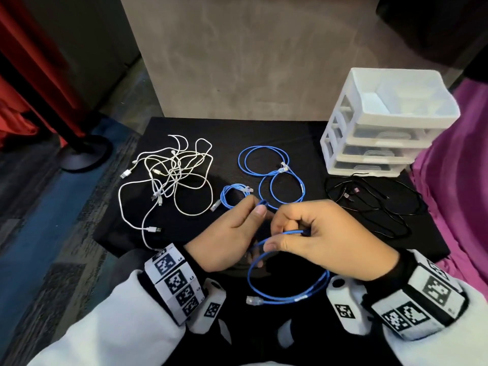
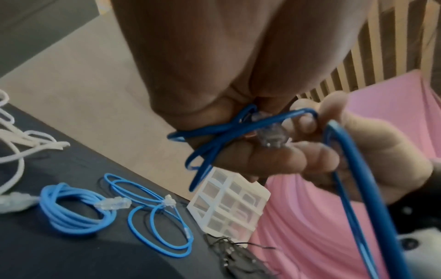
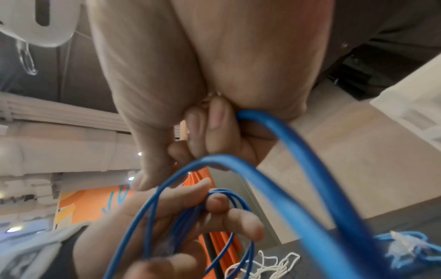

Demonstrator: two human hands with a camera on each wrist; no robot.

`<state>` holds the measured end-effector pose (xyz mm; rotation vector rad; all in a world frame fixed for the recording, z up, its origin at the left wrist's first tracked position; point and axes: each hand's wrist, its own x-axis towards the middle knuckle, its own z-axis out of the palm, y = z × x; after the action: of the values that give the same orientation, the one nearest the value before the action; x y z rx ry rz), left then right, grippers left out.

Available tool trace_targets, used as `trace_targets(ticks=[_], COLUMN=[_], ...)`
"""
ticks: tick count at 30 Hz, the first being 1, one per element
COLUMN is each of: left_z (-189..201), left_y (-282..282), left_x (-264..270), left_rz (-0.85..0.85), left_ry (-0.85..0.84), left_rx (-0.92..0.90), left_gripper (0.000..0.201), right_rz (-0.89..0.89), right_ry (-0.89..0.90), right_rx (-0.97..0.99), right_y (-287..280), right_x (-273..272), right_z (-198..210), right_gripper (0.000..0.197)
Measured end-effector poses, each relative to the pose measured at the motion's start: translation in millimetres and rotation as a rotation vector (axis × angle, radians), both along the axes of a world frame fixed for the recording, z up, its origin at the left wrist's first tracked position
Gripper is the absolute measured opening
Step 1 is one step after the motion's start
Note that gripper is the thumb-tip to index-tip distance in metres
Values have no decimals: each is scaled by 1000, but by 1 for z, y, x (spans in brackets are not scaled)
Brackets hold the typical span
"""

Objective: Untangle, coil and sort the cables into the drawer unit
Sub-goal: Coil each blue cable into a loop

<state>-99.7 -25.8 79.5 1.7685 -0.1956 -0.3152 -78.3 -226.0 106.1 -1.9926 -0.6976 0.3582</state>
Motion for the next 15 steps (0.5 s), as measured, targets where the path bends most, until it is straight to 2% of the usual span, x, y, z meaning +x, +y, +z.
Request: trace_targets(ticks=[3,5,7,9,10,13,15], left_z=[-9,-10,-6,-3,-2,1,4], left_y=[7,12,15,15,13,3,-2], left_x=[4,6,9,11,12,7,5], left_rz=[-34,-65,-105,-144,-159,-163,-102], left_ry=[-134,-235,-356,-372,-322,18,148], left_rx=[161,333,511,528,458,-15,-243], left_gripper=[25,27,32,38,40,39,38], right_rz=[-52,-99,-121,-125,-132,-170,-185], right_ry=[5,12,-7,-57,-77,-89,-132], right_rx=[30,30,-10,-61,-74,-12,61], right_y=[2,1,-2,-6,-7,-8,-4], right_x=[1,6,12,18,20,27,28], right_z=[-4,-6,-6,-4,-3,-2,-9], right_gripper=[16,16,21,31,35,34,31])
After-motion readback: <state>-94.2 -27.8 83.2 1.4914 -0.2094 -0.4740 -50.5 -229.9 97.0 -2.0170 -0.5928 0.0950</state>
